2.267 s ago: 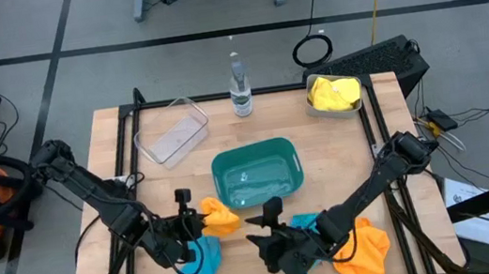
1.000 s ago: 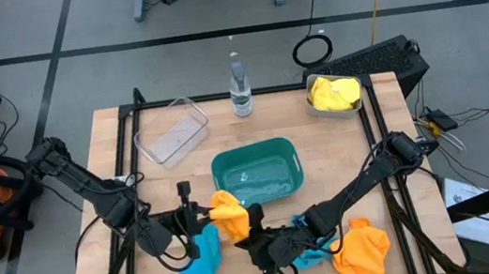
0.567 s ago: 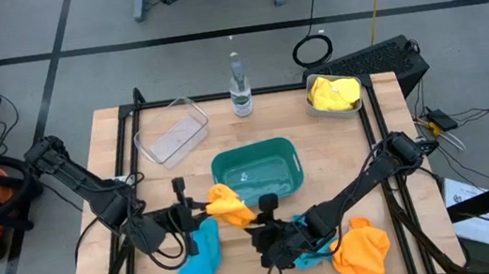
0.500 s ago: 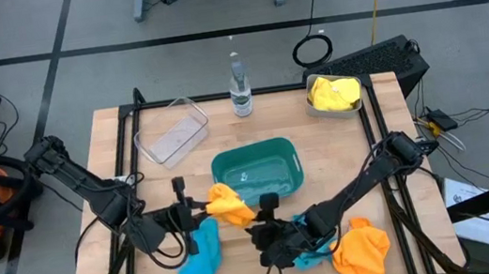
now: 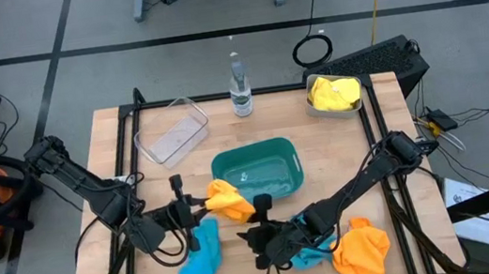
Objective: Sort microfiber towel by color & place in baskets
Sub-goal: Put the top orange towel into the green bin
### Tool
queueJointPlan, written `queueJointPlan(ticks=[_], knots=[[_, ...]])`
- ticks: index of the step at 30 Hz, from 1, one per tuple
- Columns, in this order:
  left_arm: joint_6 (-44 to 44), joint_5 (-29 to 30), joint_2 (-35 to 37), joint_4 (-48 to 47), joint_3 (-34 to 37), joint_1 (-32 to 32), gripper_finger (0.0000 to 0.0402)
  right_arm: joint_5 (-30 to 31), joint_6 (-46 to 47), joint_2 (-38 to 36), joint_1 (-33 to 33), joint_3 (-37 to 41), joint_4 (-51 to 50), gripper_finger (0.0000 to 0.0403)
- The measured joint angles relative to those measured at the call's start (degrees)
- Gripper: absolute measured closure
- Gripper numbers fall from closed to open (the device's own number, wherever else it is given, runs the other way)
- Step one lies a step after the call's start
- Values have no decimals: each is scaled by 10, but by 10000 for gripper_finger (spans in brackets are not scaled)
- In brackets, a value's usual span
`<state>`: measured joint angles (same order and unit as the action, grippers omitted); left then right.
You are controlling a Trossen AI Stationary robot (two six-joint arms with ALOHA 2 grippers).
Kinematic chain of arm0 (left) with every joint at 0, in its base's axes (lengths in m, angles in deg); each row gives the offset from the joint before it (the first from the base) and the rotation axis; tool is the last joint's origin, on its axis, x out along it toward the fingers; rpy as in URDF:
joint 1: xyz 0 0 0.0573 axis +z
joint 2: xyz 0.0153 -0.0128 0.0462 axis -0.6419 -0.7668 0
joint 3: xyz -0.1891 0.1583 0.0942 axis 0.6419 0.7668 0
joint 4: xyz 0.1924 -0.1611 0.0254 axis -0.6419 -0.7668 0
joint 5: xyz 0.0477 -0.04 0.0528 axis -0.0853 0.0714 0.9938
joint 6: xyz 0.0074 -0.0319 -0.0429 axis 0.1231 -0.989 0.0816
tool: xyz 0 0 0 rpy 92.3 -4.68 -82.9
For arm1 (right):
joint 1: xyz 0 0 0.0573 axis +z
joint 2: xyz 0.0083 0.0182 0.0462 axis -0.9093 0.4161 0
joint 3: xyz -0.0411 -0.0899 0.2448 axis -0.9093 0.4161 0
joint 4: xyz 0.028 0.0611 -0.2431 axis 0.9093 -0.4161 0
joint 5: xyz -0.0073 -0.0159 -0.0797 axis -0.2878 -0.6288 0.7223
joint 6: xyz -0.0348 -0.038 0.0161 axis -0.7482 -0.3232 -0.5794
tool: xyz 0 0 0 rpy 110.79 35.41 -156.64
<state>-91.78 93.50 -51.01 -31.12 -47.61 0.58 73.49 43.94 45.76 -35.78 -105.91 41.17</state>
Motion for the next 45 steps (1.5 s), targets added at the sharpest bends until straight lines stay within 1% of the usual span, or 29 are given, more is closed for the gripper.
queueJointPlan(ticks=[3,4,5,10,16,19,21,25,27,31,34,37,40,45], knots=[[0,15,0,0,2,0,364,0,-12,0,-3,0,14,350],[3,18,0,1,6,0,364,0,-19,0,-3,0,18,375],[8,20,0,0,11,0,364,0,-28,0,-3,0,23,388],[9,28,0,0,41,0,364,0,-53,-3,1,0,62,389],[-36,26,0,-1,72,0,364,1,-105,-6,1,0,102,400],[-59,9,0,-2,82,0,364,8,-137,-7,1,0,130,399],[-64,-2,0,-1,88,-1,364,32,-171,-7,1,0,151,401],[-64,-22,0,1,101,-4,364,102,-226,-7,1,0,195,399],[-64,-36,0,3,105,-4,364,114,-238,-8,1,0,202,397],[-64,-64,-1,19,105,-5,364,117,-237,-8,-7,0,202,397],[-64,-75,-1,29,105,-5,364,117,-227,-8,-11,0,190,387],[-64,-79,-1,27,105,-5,364,117,-229,-8,-10,0,181,358],[-64,-80,-1,28,105,-5,364,124,-229,-8,-5,0,176,307],[-63,-85,-1,30,105,-5,364,151,-209,-8,1,0,176,196]])
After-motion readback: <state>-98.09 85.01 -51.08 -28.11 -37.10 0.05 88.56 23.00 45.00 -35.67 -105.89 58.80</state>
